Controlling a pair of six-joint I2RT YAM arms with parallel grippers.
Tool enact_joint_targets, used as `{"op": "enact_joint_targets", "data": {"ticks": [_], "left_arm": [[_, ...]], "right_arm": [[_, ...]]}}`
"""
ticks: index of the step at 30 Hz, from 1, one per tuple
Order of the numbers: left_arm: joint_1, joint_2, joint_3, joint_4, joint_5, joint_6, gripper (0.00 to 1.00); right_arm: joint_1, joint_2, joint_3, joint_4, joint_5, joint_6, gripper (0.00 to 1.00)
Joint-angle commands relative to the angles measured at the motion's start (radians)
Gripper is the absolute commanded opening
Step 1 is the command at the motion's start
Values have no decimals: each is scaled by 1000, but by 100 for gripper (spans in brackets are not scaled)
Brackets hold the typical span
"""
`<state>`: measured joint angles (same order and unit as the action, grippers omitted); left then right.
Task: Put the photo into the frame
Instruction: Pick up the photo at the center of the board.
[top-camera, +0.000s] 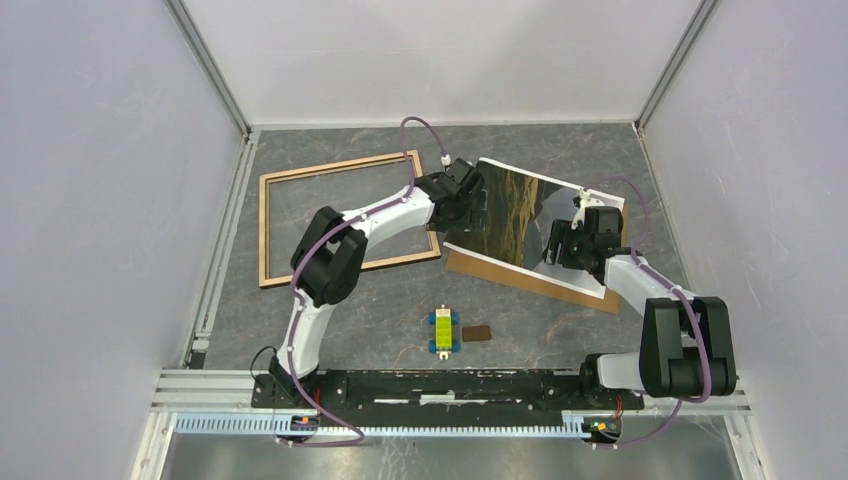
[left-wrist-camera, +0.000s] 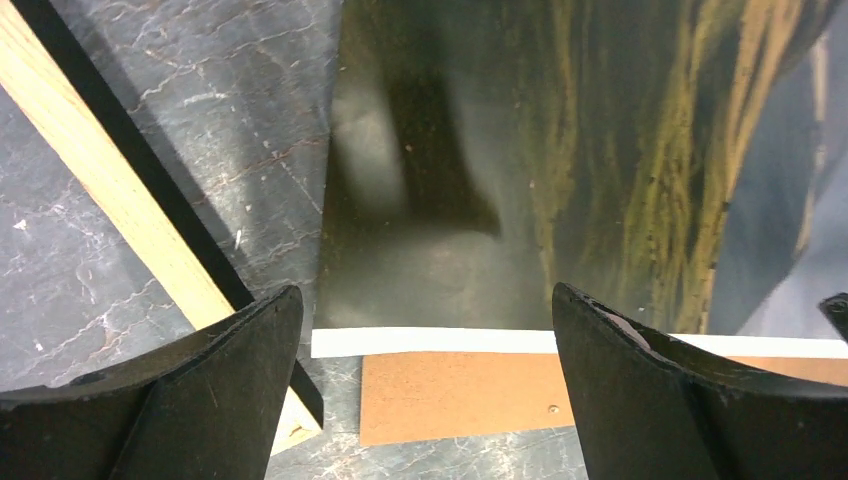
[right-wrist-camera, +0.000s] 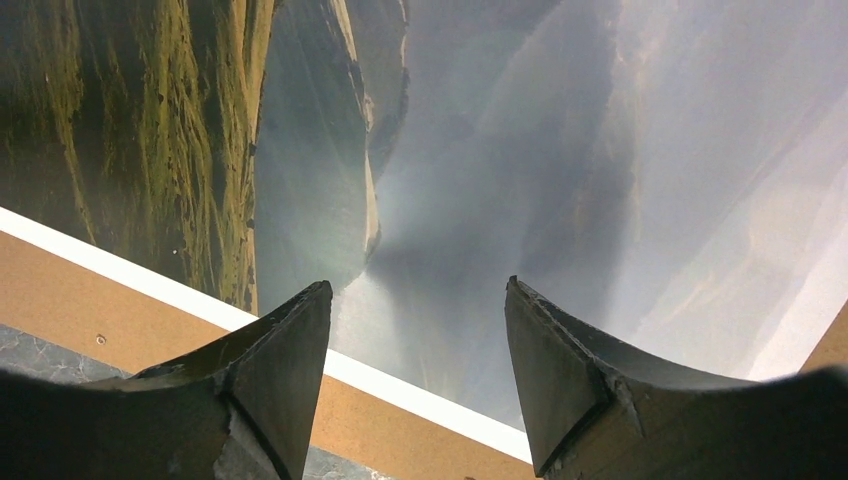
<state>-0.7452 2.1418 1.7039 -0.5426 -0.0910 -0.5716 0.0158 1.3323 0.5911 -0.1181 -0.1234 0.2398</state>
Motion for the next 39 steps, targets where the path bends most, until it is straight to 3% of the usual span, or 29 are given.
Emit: {"op": "enact_joint_targets", "data": {"ticks": [1, 12, 16, 24, 33, 39], "left_arm": [[1, 35, 80, -82, -83, -64, 100], [31, 86, 86, -86, 58, -137, 100], [50, 60, 16, -16, 147, -173, 99], [117, -94, -287, 379, 312, -344, 70], [120, -127, -347, 486, 345, -396, 46], [118, -136, -368, 538, 362, -415, 36]], "right_arm": [[-8, 19, -4, 52, -35, -12, 69], [-9, 38, -1, 59, -71, -17, 68], [-9, 49, 2, 57, -92, -17, 68], [-9, 57, -1, 65, -108, -16, 69], [-10, 61, -7, 67, -113, -17, 69], [-9, 67, -8, 68, -117, -17, 69]]}}
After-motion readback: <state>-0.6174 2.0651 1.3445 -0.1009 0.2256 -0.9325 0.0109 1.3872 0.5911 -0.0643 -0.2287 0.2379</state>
